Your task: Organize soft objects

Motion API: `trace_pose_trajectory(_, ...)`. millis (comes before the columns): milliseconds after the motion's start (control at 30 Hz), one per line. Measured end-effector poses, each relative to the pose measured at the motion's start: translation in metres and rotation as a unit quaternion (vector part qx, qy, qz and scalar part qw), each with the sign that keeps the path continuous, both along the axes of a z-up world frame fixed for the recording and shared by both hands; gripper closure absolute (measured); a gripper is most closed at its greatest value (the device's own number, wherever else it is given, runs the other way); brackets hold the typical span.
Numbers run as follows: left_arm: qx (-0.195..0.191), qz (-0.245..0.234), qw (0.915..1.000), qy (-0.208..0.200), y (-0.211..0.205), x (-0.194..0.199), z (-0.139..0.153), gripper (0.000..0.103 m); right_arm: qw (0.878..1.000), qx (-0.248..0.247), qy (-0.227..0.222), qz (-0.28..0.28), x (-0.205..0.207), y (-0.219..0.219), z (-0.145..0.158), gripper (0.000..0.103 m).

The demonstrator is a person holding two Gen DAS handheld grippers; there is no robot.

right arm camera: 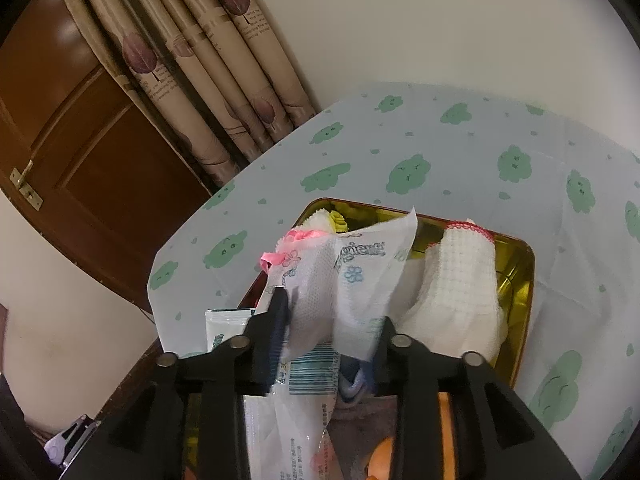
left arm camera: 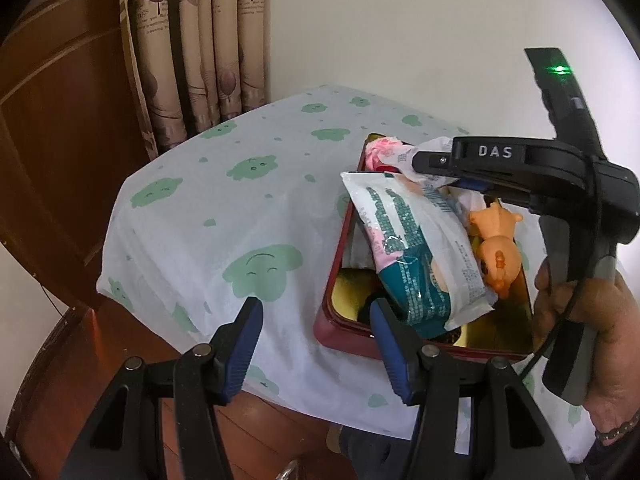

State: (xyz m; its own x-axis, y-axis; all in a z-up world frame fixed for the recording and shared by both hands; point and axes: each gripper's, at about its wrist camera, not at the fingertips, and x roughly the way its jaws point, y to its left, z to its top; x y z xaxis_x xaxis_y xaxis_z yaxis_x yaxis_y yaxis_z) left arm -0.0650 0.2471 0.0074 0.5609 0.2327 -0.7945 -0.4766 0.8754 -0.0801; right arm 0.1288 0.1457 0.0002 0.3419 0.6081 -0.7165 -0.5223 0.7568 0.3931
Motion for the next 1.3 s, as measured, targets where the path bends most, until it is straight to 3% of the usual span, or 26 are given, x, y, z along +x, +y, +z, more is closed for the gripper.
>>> trace_pose_trajectory(33, 0.001, 0.000, 1.0000, 0.000, 0.000, 0.000, 0.000, 0.046, 1.000, 0.003, -0.003, 0.002, -0.002, 0.000, 0.002, 0.049)
trace_pose_trajectory(100, 0.003, -0.001, 1.0000, 0.001, -0.001, 0.000, 0.000, 0.046, 1.000, 0.006, -0.019, -0.001, -0.009, -0.002, 0.006, 0.036)
trace_pose_trajectory(300, 0.012, -0.004, 0.9999, 0.004, -0.003, 0.001, 0.000, 0.046, 0.998, 0.019, -0.057, -0.019, -0.026, -0.021, 0.022, 0.032)
trace_pose_trajectory(500, 0.018, -0.004, 0.9998, 0.006, -0.006, 0.001, 0.002, 0.046, 0.991, 0.022, -0.123, -0.049, -0.061, -0.049, 0.049, 0.012)
trace_pose_trajectory(600, 0.023, -0.005, 0.9997, 0.003, -0.007, 0.000, 0.003, 0.046, 0.980, 0.000, -0.185, -0.073, -0.092, -0.063, 0.063, 0.002)
trace_pose_trajectory(767, 0.036, -0.012, 0.9992, -0.014, -0.012, -0.004, 0.011, 0.046, 0.963, -0.050, -0.233, -0.125, -0.128, -0.076, 0.070, 0.000)
trace_pose_trajectory(1033, 0.061, -0.038, 0.9934, -0.090, -0.024, -0.019, 0.038, 0.046, 0.933, -0.100, -0.291, -0.189, -0.179, -0.086, 0.081, 0.000)
trace_pose_trajectory(1233, 0.063, -0.037, 0.9858, -0.151, -0.020, -0.035, 0.059, 0.046, 0.899, -0.062, -0.378, -0.211, -0.228, -0.091, 0.094, 0.000)
trace_pose_trajectory(1300, 0.074, -0.036, 0.9829, -0.164, -0.020, -0.041, 0.064, 0.046, 0.896, -0.075, -0.382, -0.213, -0.234, -0.086, 0.093, 0.000)
